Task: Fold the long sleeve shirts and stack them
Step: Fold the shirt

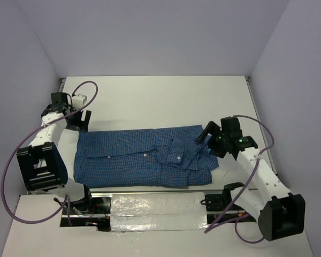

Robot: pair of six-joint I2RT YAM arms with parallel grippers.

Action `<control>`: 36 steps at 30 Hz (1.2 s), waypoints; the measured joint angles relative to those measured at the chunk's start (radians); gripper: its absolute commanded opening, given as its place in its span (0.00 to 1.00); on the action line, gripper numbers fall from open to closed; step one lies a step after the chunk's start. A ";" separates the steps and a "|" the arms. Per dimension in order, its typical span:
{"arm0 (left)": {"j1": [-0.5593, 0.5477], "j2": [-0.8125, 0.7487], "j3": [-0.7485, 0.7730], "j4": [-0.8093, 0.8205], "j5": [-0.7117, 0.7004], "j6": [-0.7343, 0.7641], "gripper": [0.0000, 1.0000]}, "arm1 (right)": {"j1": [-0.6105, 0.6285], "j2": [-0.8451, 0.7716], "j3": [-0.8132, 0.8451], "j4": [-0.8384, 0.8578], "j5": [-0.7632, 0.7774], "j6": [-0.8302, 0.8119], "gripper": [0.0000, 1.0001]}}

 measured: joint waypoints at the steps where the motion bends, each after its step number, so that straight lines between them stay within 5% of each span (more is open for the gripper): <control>1: 0.015 0.010 0.003 -0.001 -0.009 0.005 0.96 | -0.034 0.017 0.013 0.000 0.006 -0.017 0.97; 5: 0.054 0.092 0.027 -0.009 -0.019 0.017 0.96 | -0.134 0.238 0.145 0.017 0.018 -0.099 0.76; 10: 0.084 0.210 0.074 -0.021 -0.018 0.015 0.96 | -0.146 0.547 0.272 0.089 0.056 -0.180 0.85; 19: 0.108 0.285 0.087 -0.022 0.039 0.014 0.86 | -0.150 0.413 0.157 0.002 0.122 -0.180 0.89; 27: 0.108 0.327 0.087 -0.039 0.124 0.018 0.47 | -0.153 0.187 0.005 -0.143 0.116 -0.071 0.87; 36: 0.108 0.327 0.069 -0.050 0.179 0.019 0.09 | -0.153 0.027 -0.212 -0.166 0.045 0.027 0.66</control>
